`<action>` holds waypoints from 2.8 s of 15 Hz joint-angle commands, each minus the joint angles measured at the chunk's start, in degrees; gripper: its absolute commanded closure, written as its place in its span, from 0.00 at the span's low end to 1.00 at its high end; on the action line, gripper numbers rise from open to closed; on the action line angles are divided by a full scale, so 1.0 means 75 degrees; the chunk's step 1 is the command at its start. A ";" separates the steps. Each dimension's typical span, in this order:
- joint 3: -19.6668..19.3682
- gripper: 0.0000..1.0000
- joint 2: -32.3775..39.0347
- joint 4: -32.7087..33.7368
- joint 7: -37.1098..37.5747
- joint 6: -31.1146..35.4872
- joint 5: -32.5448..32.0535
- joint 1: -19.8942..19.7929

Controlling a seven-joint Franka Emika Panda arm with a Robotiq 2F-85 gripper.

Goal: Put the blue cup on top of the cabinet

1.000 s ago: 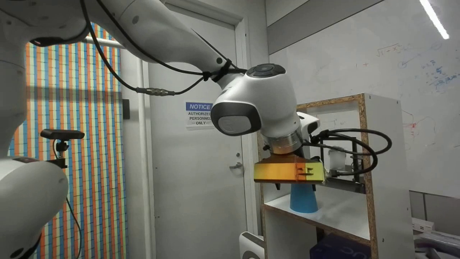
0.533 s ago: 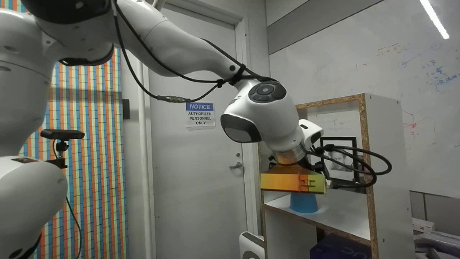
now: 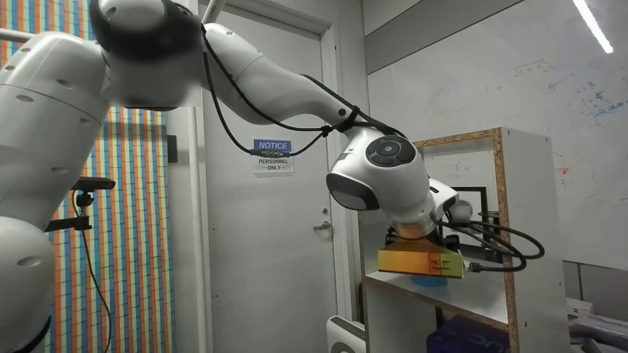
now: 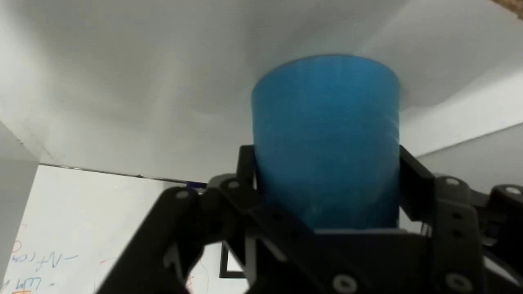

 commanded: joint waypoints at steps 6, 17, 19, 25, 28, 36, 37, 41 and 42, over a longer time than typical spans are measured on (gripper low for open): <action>0.2218 0.49 -0.2052 -0.2258 0.1249 0.1461 -0.1715 -0.1744; 0.3935 0.49 -0.4615 -0.5576 0.6866 0.2313 -0.6632 -0.4077; 0.4357 0.49 -0.5320 -0.5731 0.7684 0.1862 -0.7491 -0.4825; 0.4504 0.49 -0.7516 -0.5574 0.8072 0.0703 -0.7740 -0.5550; 0.3555 0.49 -0.8675 -0.5350 0.8978 0.0273 -0.8782 -0.4899; 0.2556 0.49 -0.8845 -0.2998 1.0976 0.0956 -1.0129 -0.3534; 0.2412 0.49 -0.8522 -0.2680 1.1063 0.1084 -1.0135 -0.3273; 0.1621 0.49 -0.6865 -0.1558 1.1089 0.1620 -0.9833 -0.2023; 0.1327 0.49 -0.6452 -0.1260 1.0991 0.1599 -0.9673 -0.1651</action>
